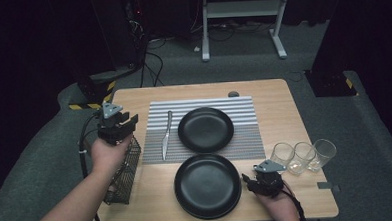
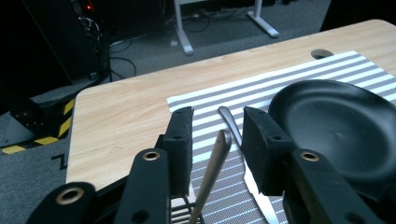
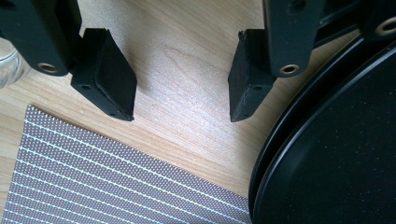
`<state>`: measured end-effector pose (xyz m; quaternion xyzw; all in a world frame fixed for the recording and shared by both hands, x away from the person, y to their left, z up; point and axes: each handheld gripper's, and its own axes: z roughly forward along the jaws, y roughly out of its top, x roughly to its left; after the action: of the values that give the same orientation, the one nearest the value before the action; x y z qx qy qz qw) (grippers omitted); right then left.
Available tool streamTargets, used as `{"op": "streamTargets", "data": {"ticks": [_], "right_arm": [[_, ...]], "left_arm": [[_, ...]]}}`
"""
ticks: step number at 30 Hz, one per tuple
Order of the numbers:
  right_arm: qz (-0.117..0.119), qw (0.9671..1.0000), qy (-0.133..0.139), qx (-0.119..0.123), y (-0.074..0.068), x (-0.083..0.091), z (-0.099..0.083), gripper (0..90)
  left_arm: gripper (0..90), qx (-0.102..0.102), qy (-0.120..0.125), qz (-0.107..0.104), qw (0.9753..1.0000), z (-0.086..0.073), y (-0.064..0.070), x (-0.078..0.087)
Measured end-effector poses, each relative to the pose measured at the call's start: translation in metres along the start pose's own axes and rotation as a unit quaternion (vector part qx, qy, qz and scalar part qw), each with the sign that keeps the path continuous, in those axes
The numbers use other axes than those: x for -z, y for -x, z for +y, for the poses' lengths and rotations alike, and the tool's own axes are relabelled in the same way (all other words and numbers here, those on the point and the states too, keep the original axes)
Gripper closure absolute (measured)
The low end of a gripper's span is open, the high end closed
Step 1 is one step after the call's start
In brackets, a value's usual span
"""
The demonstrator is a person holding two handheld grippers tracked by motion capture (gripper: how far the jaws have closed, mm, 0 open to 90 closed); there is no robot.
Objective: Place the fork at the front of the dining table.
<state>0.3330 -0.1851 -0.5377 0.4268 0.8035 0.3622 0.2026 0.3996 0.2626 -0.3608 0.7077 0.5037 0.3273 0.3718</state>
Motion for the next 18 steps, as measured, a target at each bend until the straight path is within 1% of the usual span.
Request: {"op": "streamTargets", "data": {"ticks": [2,4,6,10,15,18], "right_arm": [[0.000,1.0000,0.000,-0.001,-0.0001,0.0000,0.0000,41.8],[0.000,1.0000,0.000,0.000,0.0000,0.0000,0.0000,41.8],[0.000,1.0000,0.000,0.000,0.0000,0.0000,0.0000,41.8],[0.000,1.0000,0.000,-0.001,-0.0001,0.0001,0.0000,41.8],[0.000,1.0000,0.000,0.000,0.0000,0.0000,0.0000,41.8],[0.000,1.0000,0.000,0.000,0.0000,0.0000,0.0000,41.8]], "left_arm": [[65.7,-0.003,-0.002,0.000,1.0000,-0.0002,0.0013,-0.0013],[67.1,-0.001,-0.001,-0.001,1.0000,0.0002,0.0013,-0.0024],[70.5,-0.003,-0.001,-0.003,1.0000,0.0002,0.0006,-0.0027],[73.2,-0.004,-0.011,-0.003,0.9999,-0.0007,-0.0004,-0.0050],[74.0,-0.010,-0.023,0.006,0.9997,-0.0018,0.0000,-0.0083],[76.1,-0.010,-0.029,0.009,0.9995,-0.0022,-0.0004,-0.0101]]}}
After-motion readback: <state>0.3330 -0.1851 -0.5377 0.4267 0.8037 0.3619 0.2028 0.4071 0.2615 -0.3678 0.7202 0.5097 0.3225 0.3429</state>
